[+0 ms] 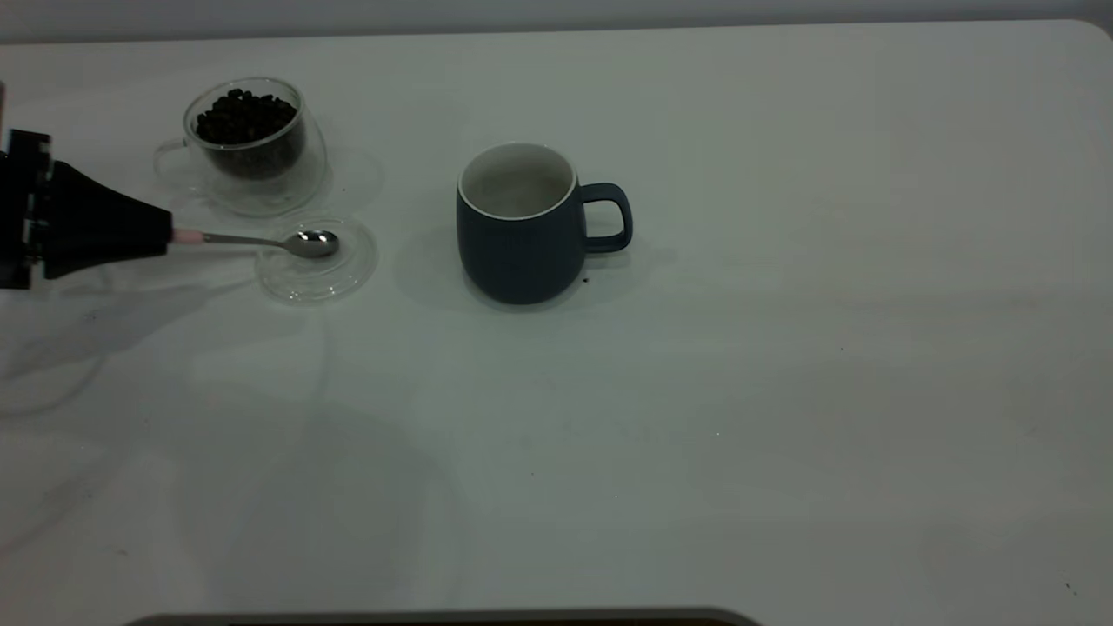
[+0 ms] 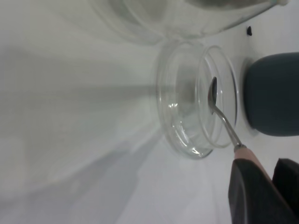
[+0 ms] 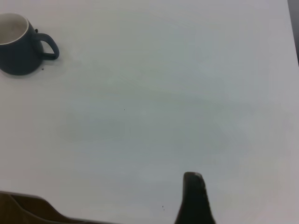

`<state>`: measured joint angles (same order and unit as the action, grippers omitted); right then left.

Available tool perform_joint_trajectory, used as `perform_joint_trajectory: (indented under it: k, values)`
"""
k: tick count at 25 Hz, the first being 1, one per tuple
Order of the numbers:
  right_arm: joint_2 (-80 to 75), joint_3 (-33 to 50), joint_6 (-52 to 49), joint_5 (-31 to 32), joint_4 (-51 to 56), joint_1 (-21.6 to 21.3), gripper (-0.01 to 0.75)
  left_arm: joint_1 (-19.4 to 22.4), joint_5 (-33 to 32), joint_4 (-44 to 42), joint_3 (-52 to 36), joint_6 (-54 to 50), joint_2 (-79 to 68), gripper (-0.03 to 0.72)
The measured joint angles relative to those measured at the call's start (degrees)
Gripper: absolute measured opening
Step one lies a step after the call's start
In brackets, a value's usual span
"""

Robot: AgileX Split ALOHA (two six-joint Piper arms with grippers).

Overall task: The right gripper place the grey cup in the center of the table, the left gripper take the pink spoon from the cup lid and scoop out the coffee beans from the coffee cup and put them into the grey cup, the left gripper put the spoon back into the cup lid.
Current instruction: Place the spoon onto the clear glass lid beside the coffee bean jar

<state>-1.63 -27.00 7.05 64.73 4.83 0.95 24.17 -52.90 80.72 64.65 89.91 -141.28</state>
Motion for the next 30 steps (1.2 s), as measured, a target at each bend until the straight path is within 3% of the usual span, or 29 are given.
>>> perform_joint_trajectory:
  k: [17,30]
  values:
    - [0.00,0.00,0.00,0.00,0.00,0.00,0.591,-3.33,0.86,4.29,0.29,1.08,-2.75,0.144]
    - [0.00,0.00,0.00,0.00,0.00,0.00,0.591,-3.33,4.41,4.23,0.36,2.88,-2.75,0.556]
